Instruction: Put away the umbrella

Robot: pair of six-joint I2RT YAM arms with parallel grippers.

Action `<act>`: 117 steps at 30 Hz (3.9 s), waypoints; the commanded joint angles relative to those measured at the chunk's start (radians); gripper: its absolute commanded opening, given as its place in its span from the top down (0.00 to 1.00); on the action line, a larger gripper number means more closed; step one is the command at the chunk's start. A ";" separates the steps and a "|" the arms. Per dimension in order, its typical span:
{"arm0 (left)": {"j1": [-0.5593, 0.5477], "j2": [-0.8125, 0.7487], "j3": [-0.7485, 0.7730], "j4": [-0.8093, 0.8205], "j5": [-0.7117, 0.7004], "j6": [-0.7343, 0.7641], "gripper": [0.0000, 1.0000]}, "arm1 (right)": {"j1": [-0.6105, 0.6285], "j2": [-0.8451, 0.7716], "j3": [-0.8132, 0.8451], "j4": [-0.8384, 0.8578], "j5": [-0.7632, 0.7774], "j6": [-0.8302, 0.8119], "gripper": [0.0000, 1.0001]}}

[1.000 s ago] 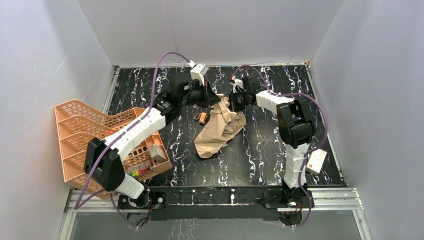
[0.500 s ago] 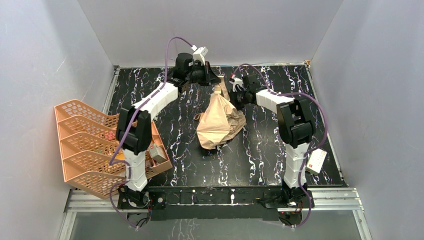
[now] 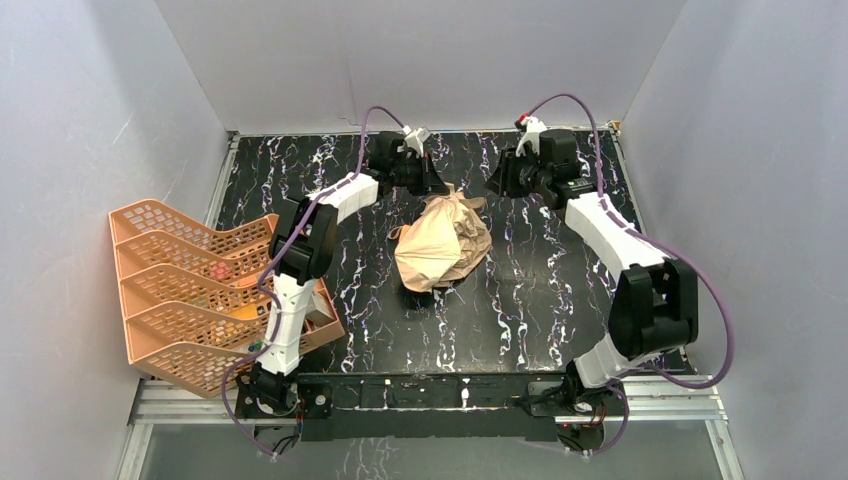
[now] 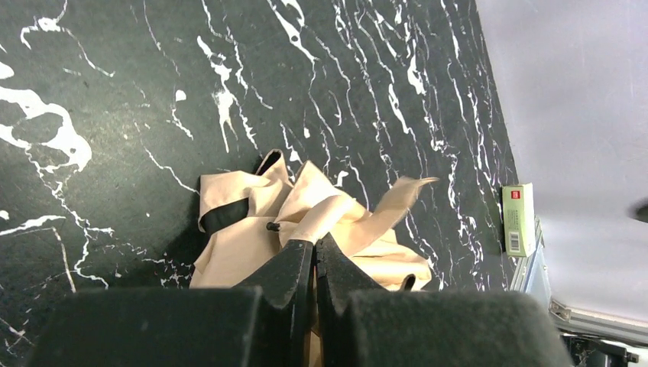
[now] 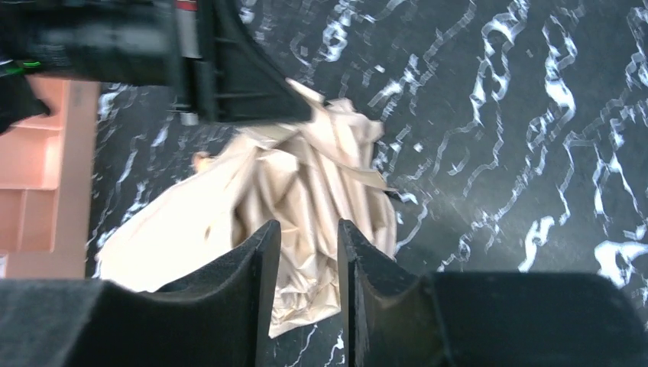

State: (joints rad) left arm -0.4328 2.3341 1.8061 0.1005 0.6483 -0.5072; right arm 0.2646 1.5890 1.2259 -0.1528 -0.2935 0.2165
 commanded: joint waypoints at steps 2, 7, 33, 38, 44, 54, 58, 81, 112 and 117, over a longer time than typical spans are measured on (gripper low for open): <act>-0.012 -0.001 -0.015 0.016 0.018 -0.016 1.00 | 0.028 -0.052 0.015 0.060 -0.254 -0.096 0.64; -0.025 0.027 -0.016 -0.013 -0.013 -0.011 1.00 | 0.168 0.019 0.092 0.046 -0.305 -0.116 0.73; 0.013 -0.132 -0.143 -0.072 -0.114 0.003 0.52 | 0.199 0.405 0.122 0.059 0.071 0.017 0.90; 0.075 -0.352 -0.330 -0.058 -0.133 0.069 0.23 | 0.148 0.508 0.149 -0.007 -0.028 -0.008 0.90; 0.065 -0.338 -0.488 0.051 -0.018 0.054 0.09 | 0.114 0.570 0.186 -0.100 -0.103 -0.046 0.90; 0.025 -0.285 -0.519 0.062 -0.014 0.074 0.02 | 0.095 0.595 0.222 -0.151 -0.183 -0.119 0.90; 0.009 -0.310 -0.569 0.080 -0.021 0.062 0.02 | 0.094 0.599 0.230 -0.162 -0.195 -0.133 0.90; -0.141 -1.074 -0.965 -0.049 -0.473 0.090 0.02 | 0.013 0.618 0.190 -0.174 -0.075 -0.014 0.97; -0.597 -0.665 -0.915 0.245 -1.010 -0.125 0.40 | 0.011 0.610 0.179 -0.142 -0.133 0.003 0.97; -0.597 -0.653 -0.899 0.239 -1.017 -0.106 0.57 | 0.011 0.612 0.181 -0.145 -0.133 -0.001 0.97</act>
State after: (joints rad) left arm -1.0252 1.6760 0.8669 0.3149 -0.3241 -0.6277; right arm 0.2939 2.1494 1.4498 -0.2066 -0.5499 0.2626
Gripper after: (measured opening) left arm 0.493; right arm 0.034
